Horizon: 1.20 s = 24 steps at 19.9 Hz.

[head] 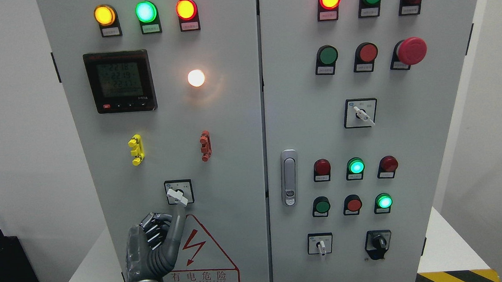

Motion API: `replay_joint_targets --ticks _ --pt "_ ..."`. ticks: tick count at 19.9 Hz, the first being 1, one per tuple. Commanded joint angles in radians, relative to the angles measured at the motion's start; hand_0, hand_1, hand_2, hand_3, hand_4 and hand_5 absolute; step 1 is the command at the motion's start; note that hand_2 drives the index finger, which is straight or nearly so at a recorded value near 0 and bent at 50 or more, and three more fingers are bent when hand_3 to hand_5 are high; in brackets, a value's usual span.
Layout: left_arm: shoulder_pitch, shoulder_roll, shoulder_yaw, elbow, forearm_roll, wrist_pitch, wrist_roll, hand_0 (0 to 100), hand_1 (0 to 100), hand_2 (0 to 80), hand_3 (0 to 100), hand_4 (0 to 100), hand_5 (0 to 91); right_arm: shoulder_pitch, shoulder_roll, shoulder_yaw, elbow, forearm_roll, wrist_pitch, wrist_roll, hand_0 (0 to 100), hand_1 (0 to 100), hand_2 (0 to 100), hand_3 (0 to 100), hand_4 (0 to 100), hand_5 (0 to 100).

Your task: Turn on light switch 1

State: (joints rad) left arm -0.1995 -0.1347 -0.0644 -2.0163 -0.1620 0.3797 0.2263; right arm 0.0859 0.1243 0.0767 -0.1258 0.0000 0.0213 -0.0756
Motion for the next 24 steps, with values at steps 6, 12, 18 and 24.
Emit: replay_joint_targets --ticks 6,12,18,24 --pt "0.507 0.118 0.123 0.27 0.137 -0.667 -0.194 22 32 45.6 80 87 68.7 0.0 0.0 0.0 0.0 -0.025 0.0 0.0 0 0 0 0 0 0" --pt "0.549 0.141 0.12 1.088 0.13 -1.134 -0.315 22 20 2.6 26 44 11.4 0.0 0.0 0.0 0.0 -0.025 0.0 0.0 0 0 0 0 0 0" --pt "0.399 0.133 0.115 1.805 0.128 -1.19 -0.389 19 18 0.0 9 24 0.0 0.0 0.0 0.0 0.0 -0.025 -0.001 0.0 0 0 0 0 0 0" --pt "0.296 0.132 0.098 2.076 0.128 -0.879 -0.41 18 19 0.0 0 6 0.0 0.0 0.0 0.0 0.0 -0.025 0.0 0.0 0 0 0 0 0 0"
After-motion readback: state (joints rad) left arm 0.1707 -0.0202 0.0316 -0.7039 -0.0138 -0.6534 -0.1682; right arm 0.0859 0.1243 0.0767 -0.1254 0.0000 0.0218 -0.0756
